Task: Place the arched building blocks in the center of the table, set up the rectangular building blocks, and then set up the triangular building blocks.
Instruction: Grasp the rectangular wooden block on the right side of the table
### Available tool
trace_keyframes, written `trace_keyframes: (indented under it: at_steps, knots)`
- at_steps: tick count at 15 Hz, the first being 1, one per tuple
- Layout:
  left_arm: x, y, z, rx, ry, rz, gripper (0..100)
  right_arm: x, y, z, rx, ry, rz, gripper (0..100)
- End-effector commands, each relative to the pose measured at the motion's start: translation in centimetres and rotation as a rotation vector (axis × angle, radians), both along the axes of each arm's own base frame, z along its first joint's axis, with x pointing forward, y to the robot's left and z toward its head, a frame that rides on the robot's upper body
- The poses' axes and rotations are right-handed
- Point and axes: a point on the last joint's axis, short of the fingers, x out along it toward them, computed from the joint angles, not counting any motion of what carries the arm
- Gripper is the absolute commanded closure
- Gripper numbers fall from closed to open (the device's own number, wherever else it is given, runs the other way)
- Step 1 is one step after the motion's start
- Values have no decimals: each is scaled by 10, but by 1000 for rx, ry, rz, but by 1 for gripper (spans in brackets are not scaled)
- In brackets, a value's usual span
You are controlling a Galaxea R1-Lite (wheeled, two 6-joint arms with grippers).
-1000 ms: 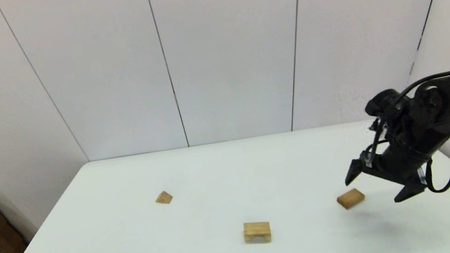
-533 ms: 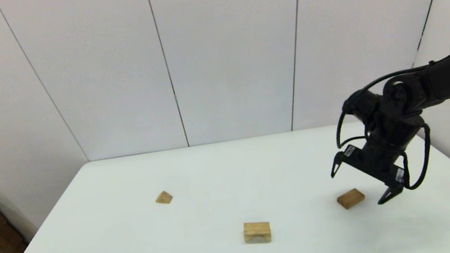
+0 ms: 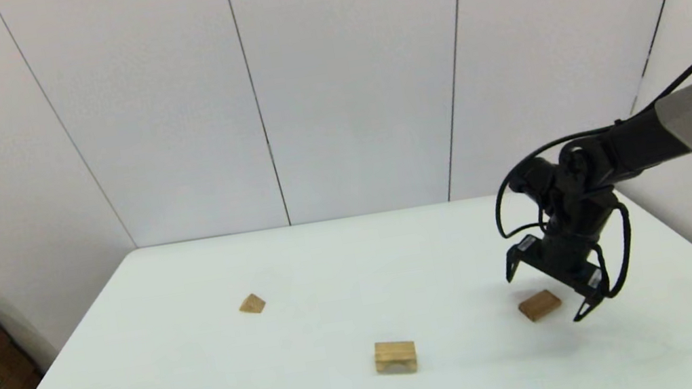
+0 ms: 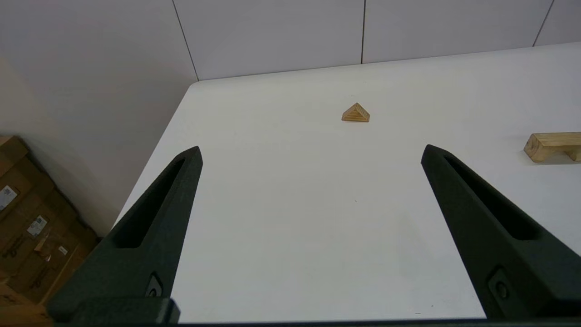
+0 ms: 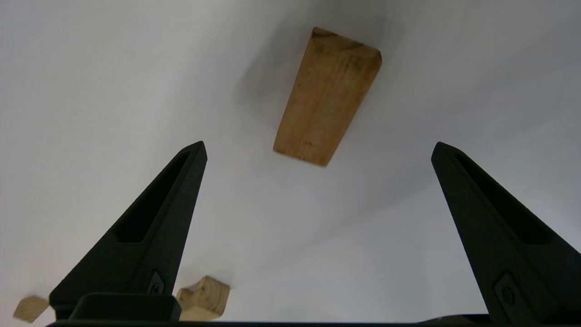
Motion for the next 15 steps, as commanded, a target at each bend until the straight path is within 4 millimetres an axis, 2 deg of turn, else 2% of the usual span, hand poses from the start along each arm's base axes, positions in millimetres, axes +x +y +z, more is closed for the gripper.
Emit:
trace_keyframes:
  at_steps: [1,12,13,15]
  knots:
    - [0,0,0,1,2,0,0,4,-1,-14,-2,35,-9,0]
    - [0,0,0,1,2,1,0,8,3,-20,-6,37,2,0]
    - [0,0,0,1,2,0,0,8,3,-20,-6,37,2,100]
    - [0,0,0,1,2,1,0,8,3,-21,-8,40,3,100]
